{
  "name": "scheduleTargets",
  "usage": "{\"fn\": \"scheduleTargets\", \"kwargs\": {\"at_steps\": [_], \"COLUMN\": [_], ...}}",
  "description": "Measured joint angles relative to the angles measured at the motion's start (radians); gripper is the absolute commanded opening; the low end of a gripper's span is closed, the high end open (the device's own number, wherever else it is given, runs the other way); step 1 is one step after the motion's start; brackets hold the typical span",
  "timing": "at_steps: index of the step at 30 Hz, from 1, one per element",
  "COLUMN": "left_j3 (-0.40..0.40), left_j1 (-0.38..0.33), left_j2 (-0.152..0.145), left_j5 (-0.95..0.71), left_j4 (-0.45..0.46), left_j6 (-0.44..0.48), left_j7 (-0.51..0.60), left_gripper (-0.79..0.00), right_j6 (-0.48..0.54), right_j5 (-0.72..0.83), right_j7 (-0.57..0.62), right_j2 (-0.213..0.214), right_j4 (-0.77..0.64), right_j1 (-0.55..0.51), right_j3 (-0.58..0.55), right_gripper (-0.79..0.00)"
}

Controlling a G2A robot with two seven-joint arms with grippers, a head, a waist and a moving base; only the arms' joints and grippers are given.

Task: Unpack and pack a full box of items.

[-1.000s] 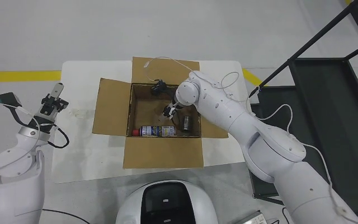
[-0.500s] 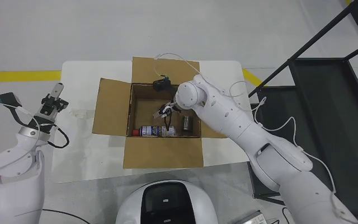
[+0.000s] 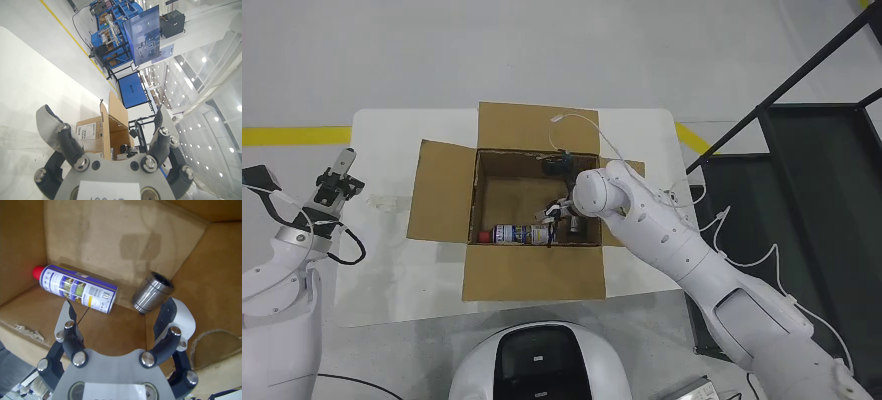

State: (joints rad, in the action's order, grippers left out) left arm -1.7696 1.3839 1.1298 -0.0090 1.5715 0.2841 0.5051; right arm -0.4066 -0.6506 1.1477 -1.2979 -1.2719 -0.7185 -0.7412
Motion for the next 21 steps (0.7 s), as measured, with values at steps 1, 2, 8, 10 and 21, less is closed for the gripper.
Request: {"fn": "scheduleTargets", "kwargs": {"at_steps": [1, 2, 8, 10, 21], "left_j3": [0.0, 0.0, 0.0, 0.0, 0.0], "left_j1": [0.0, 0.0, 0.0, 0.0, 0.0], "left_j2": [0.0, 0.0, 0.0, 0.0, 0.0], "left_j5": [0.0, 0.0, 0.0, 0.0, 0.0], "left_j4": [0.0, 0.0, 0.0, 0.0, 0.0], "left_j6": [0.0, 0.0, 0.0, 0.0, 0.0], "left_j7": [0.0, 0.0, 0.0, 0.0, 0.0], "left_gripper": [0.0, 0.0, 0.0, 0.0, 0.0], "right_j6": [-0.009, -0.013, -0.014, -0.014, -0.06], "right_j5": [-0.007, -0.01, -0.01, -0.01, 0.041], "right_j7": [-0.015, -0.021, -0.021, -0.021, -0.056], "right_j2": [-0.001, -0.002, -0.002, -0.002, -0.015], "right_j4": [0.006, 0.009, 0.01, 0.01, 0.02], "right_j1": [-0.003, -0.004, -0.004, -0.004, -0.021], "right_j3": [0.0, 0.001, 0.001, 0.001, -0.011], "right_gripper": [0.0, 0.0, 0.0, 0.0, 0.0]}}
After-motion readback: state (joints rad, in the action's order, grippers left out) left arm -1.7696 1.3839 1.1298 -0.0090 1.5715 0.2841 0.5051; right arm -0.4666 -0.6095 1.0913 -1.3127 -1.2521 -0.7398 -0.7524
